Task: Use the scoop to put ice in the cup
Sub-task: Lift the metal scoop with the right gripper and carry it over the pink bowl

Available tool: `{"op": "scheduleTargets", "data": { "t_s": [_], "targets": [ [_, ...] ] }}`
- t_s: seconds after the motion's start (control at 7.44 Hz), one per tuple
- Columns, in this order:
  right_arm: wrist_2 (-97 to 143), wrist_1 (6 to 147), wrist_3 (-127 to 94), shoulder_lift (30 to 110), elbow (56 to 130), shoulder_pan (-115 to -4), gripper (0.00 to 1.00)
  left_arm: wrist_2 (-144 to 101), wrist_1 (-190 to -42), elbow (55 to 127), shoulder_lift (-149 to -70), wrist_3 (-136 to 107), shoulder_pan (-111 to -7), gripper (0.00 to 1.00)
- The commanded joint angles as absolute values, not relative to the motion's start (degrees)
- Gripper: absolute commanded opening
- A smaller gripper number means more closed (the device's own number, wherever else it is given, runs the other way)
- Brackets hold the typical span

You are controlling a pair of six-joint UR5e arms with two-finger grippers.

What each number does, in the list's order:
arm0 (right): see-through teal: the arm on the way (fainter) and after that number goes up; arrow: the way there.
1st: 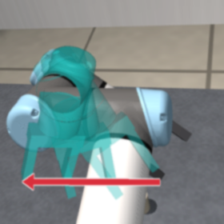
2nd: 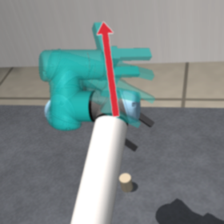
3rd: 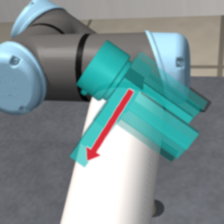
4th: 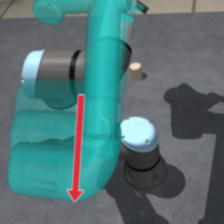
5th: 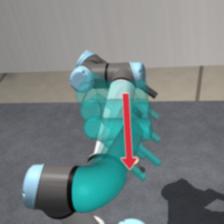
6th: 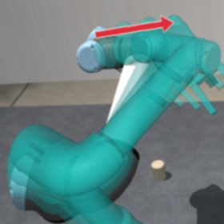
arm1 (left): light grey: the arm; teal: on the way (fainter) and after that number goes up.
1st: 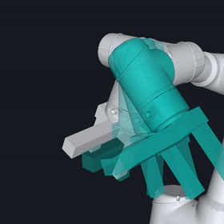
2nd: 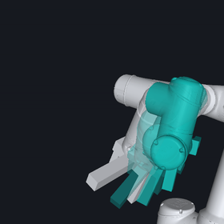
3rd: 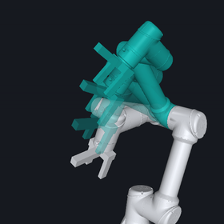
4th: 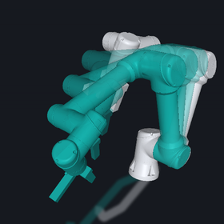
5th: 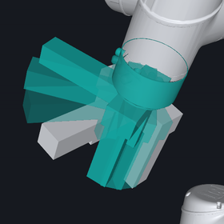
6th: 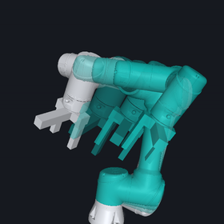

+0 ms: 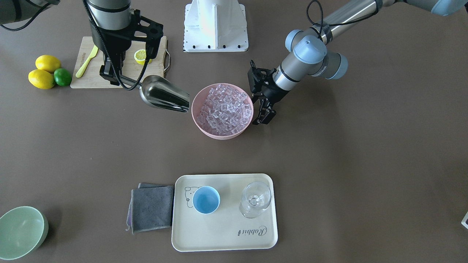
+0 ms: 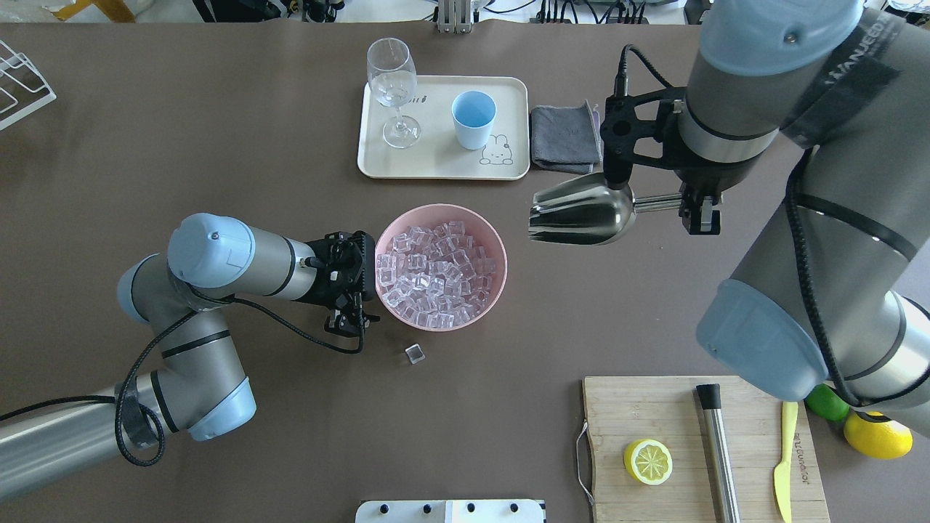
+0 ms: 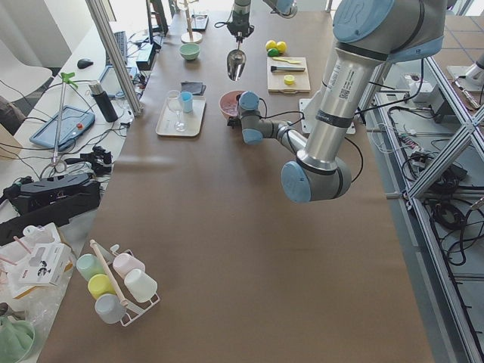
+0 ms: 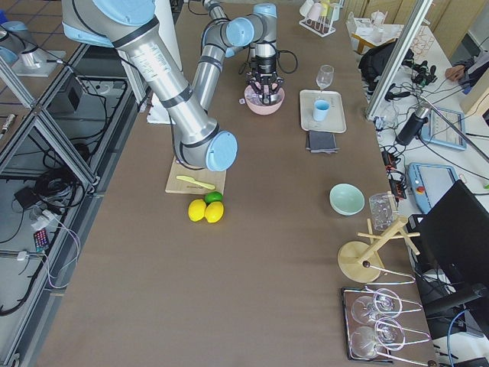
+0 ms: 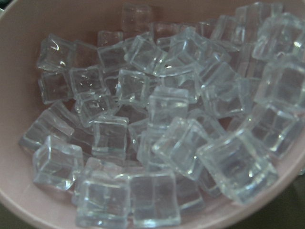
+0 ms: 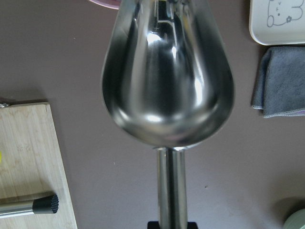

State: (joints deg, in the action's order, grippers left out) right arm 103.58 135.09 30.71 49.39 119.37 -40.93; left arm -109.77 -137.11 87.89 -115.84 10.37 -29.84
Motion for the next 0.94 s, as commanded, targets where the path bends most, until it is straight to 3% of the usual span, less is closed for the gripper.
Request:
{"op": "scheduleTargets", "data": {
  "t_s": [0.0,0.27,0.81],
  "targets": [
    [99.0,143.2,30.3,41.3,113.4,-38.3,0.00,-109.8,-137.1,87.9,-115.8,10.4,-29.9,0.99],
    [97.5,148.1,30.3,33.3,105.6,-37.4,0.00,-109.8,-137.1,87.9,-115.8,10.4,-29.9,0.99],
    [90.4,147.7,30.3,30.8,97.7,-33.1,0.00,-109.8,-137.1,87.9,-115.8,10.4,-29.9,0.99]
  ]
}}
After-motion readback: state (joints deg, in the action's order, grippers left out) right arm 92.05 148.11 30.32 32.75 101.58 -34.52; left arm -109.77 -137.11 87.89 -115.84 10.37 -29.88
